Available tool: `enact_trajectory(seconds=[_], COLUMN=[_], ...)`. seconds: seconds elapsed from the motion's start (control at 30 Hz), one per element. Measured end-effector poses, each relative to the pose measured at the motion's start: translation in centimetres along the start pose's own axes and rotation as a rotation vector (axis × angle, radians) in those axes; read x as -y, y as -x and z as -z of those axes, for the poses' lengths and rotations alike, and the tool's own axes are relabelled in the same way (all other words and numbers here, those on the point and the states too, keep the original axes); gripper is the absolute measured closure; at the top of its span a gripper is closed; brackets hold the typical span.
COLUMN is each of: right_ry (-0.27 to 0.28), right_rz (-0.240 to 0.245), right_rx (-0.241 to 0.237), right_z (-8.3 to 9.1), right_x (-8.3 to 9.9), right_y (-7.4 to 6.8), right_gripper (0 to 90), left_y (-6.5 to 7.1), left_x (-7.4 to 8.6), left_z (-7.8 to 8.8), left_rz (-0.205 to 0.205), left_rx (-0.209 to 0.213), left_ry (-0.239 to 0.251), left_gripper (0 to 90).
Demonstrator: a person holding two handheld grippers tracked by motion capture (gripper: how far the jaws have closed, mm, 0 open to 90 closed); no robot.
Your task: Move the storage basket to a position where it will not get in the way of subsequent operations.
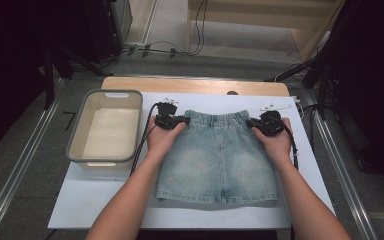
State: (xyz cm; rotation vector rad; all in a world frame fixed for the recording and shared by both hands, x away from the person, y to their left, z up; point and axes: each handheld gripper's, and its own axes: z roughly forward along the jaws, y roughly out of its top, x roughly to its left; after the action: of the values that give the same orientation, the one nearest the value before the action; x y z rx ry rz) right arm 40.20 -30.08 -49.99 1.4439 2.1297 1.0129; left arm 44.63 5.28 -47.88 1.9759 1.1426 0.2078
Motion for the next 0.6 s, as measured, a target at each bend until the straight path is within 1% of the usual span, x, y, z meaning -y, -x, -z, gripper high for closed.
enact_trajectory(seconds=[0.03, 0.1, 0.13, 0.17, 0.2, 0.23, 0.27, 0.3, 0.33, 0.37, 0.43, 0.5, 0.53, 0.6], right_ry=[0.005, 0.018, 0.027, 0.033, 0.041, 0.047, 0.055, 0.065, 0.074, 0.083, 0.089, 0.098, 0.101, 0.104], right_rz=[0.001, 0.013, 0.018, 0.016, 0.003, -0.014, -0.033, -0.053, -0.074, -0.080, -0.074, -0.066, -0.059, -0.042], right_rx=[0.008, 0.041, 0.059, 0.078, 0.093, 0.105, 0.115, 0.103, 0.072, 0.043, 0.006, -0.024, -0.037, -0.057], right_z=[0.1, 0.2, 0.2, 0.1, 0.0, -0.1, -0.1, 0.0, 0.3, 0.6, 1.2, 1.9, 2.3, 3.1], right_x=[-0.3, -0.8, -1.1, -1.3, -1.4, -1.5, -1.5, -1.4, -1.4, -1.4, -1.4, -1.4, -1.4, -1.4], right_y=[0.0, -0.1, -0.1, -0.1, -0.1, -0.1, -0.1, 0.0, 0.0, 0.0, -0.3, -0.8, -1.1, -1.9], right_gripper=[76.7, 76.6, 76.2, 74.7, 70.5, 63.3, 54.1, 45.4, 40.7, 36.2, 30.9, 25.2, 22.7, 17.9], left_y=[0.0, 0.2, 0.2, 0.2, 0.2, 0.2, 0.2, 0.3, 0.4, 0.5, 0.8, 1.1, 1.2, 1.8], left_x=[-0.5, -1.3, -1.6, -1.8, -1.8, -1.8, -1.8, -1.7, -1.7, -1.6, -1.5, -1.4, -1.4, -1.2], left_z=[0.0, -0.3, -0.5, -0.7, -0.8, -0.8, -0.7, -0.5, -0.3, 0.1, 1.0, 1.9, 2.4, 3.4], left_rz=[-0.021, -0.043, -0.043, -0.033, -0.024, -0.010, -0.007, -0.004, -0.007, -0.012, -0.014, -0.007, -0.007, -0.020], left_rx=[-0.014, -0.035, -0.040, -0.041, -0.042, -0.041, -0.035, -0.027, -0.019, -0.002, 0.022, 0.042, 0.063, 0.088], left_ry=[0.006, 0.023, 0.036, 0.046, 0.053, 0.059, 0.063, 0.069, 0.068, 0.073, 0.097, 0.115, 0.125, 0.141], left_gripper=[72.2, 72.0, 71.7, 70.7, 68.7, 64.1, 56.8, 48.8, 41.9, 37.3, 33.6, 25.6, 21.6, 16.9])
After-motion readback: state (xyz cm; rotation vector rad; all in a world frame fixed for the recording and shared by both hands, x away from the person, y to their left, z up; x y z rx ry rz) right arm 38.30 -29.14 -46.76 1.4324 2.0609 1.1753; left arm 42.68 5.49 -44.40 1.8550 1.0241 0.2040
